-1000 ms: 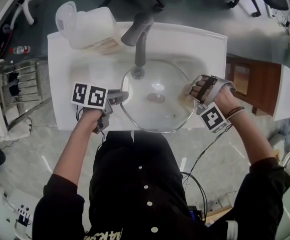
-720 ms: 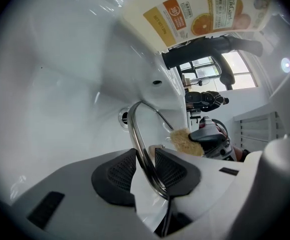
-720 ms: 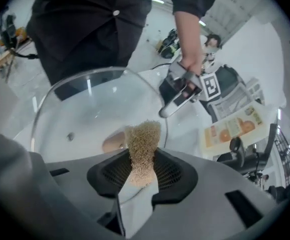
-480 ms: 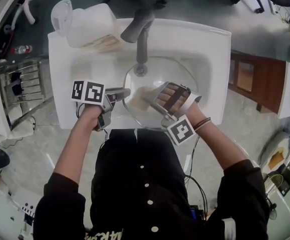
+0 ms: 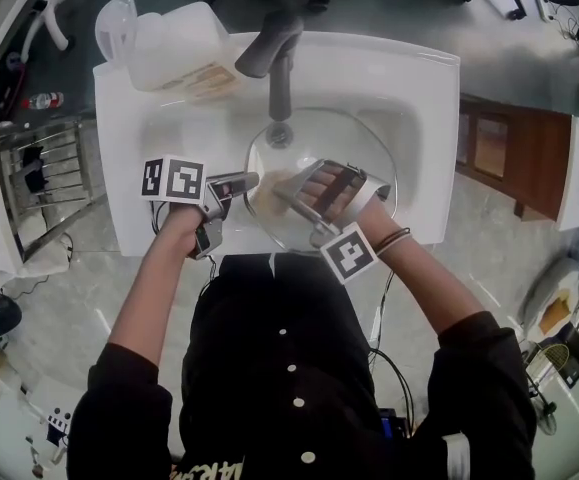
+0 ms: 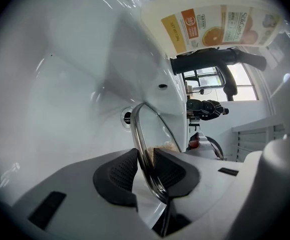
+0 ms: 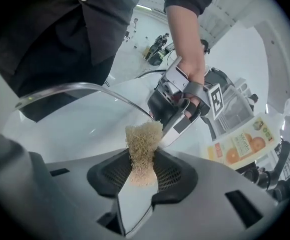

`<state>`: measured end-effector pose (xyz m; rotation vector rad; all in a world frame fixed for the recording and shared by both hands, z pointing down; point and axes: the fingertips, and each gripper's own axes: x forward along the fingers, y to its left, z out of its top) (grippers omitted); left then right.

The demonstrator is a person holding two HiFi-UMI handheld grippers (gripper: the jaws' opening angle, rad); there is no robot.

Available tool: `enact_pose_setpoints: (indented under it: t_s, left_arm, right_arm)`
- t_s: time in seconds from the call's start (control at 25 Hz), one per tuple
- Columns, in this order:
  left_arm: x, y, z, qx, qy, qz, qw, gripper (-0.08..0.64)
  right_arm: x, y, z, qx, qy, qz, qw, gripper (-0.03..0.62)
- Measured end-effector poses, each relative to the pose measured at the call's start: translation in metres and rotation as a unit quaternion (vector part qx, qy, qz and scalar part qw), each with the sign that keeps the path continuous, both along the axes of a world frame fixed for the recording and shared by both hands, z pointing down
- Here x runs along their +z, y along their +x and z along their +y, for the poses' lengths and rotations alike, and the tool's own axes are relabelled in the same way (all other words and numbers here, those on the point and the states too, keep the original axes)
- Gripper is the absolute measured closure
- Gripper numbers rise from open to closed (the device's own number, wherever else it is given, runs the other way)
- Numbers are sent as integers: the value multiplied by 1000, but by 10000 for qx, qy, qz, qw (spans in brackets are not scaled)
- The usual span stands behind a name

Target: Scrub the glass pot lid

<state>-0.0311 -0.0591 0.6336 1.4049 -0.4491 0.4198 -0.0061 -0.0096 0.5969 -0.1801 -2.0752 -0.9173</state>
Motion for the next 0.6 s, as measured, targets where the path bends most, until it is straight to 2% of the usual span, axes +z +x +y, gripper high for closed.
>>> enact_pose_setpoints:
  t_s: [0.24, 0.6]
  left_arm:
    - [3, 0, 1, 46, 28, -94, 9999, 442]
    - [2, -2, 0, -8, 88, -109, 9999, 442]
  right_arm:
    - [-2, 21, 9, -415, -260, 288, 9984, 451]
    - [-2, 83, 27, -765, -471, 949, 9914, 451]
